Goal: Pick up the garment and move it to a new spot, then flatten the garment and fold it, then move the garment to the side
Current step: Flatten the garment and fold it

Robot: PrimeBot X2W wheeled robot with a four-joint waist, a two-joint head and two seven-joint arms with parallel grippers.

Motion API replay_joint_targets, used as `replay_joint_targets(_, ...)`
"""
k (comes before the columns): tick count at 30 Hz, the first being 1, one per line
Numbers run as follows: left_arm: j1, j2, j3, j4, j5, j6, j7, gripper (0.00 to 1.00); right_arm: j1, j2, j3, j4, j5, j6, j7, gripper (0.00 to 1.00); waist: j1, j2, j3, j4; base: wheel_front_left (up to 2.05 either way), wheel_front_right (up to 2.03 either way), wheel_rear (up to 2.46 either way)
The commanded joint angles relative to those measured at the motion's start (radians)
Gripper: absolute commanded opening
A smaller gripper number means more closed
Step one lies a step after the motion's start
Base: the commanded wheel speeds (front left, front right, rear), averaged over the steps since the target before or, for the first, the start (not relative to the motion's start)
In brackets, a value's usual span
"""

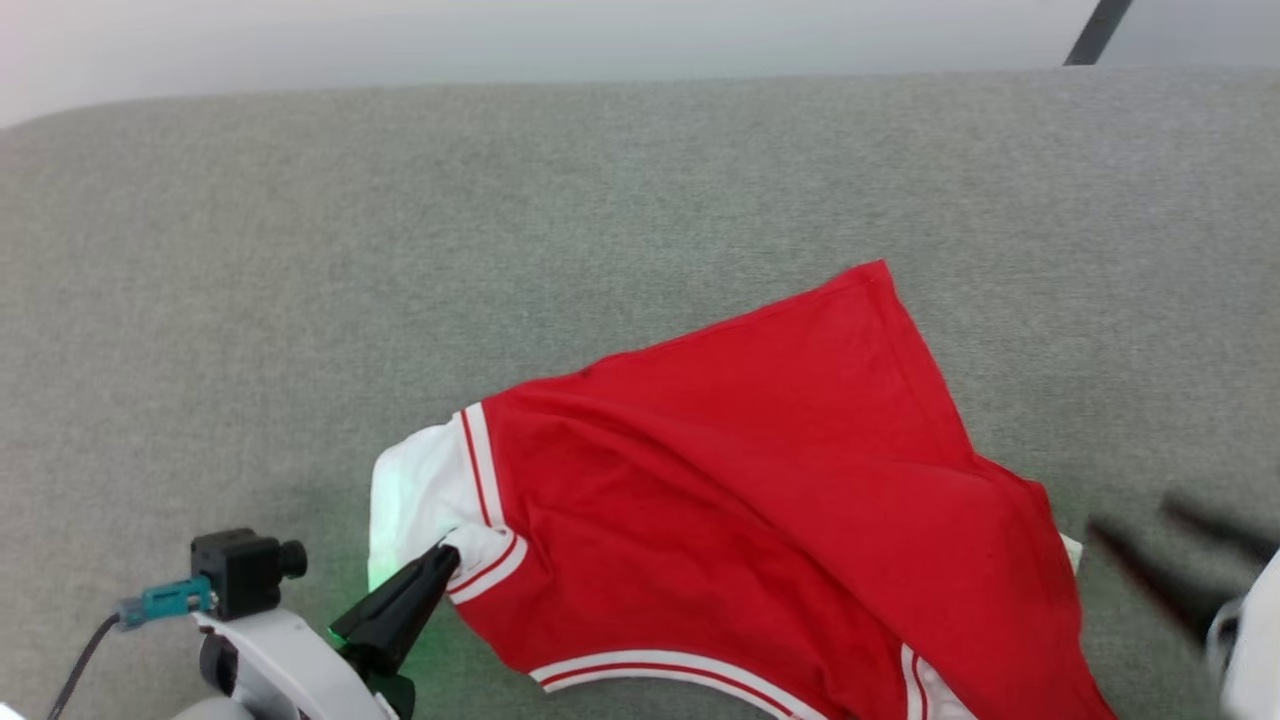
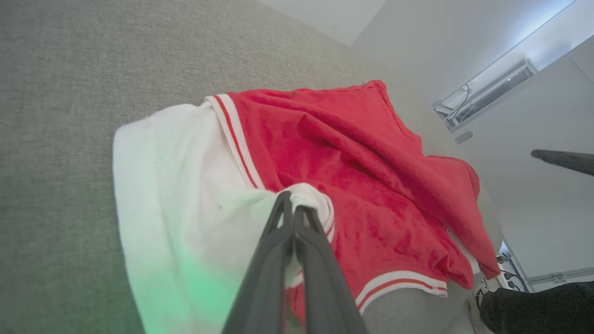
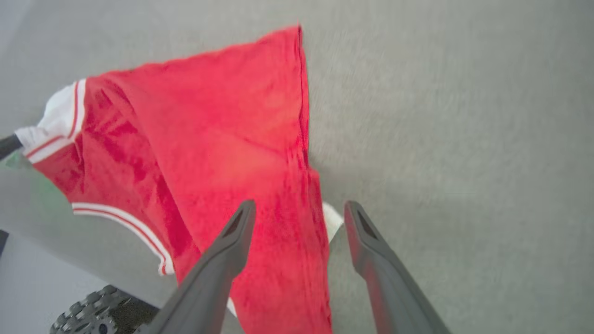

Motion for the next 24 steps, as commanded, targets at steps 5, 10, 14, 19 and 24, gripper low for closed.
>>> replay_joint_targets(5,-0.034,-0.021,0.006,-0.014,0.02,-0.005,-0.001,0.0,-0.232,-0.027,0.0,0.03,-0.044,0.0,-0.041,1.0,-0.0001,0.0,0.041,0.043,0.0,0.0,0.0)
replay_joint_targets(10,-0.08,-0.038,0.0,-0.012,0.036,-0.009,0.007,0.0,-0.424,-0.046,0.11,0.196,-0.094,0.0,-0.1,1.0,-0.0001,0.0,0.085,0.08,0.0,0.0,0.0)
replay_joint_targets(14,-0.118,-0.048,-0.002,-0.011,0.044,-0.013,0.01,0.0,-0.559,-0.05,0.198,0.374,-0.136,0.0,-0.136,1.0,-0.0001,0.0,0.127,0.107,0.0,0.0,0.0)
replay_joint_targets(19,-0.156,-0.058,-0.009,-0.005,0.048,-0.014,0.008,0.0,-0.692,-0.04,0.289,0.597,-0.168,0.0,-0.157,1.0,-0.0001,0.0,0.17,0.13,0.0,0.0,0.0)
replay_joint_targets(24,-0.185,-0.066,-0.026,-0.013,0.048,-0.014,0.004,0.0,-0.769,-0.052,0.363,0.753,-0.185,0.0,-0.175,1.0,-0.0001,0.0,0.197,0.149,0.0,0.0,0.0)
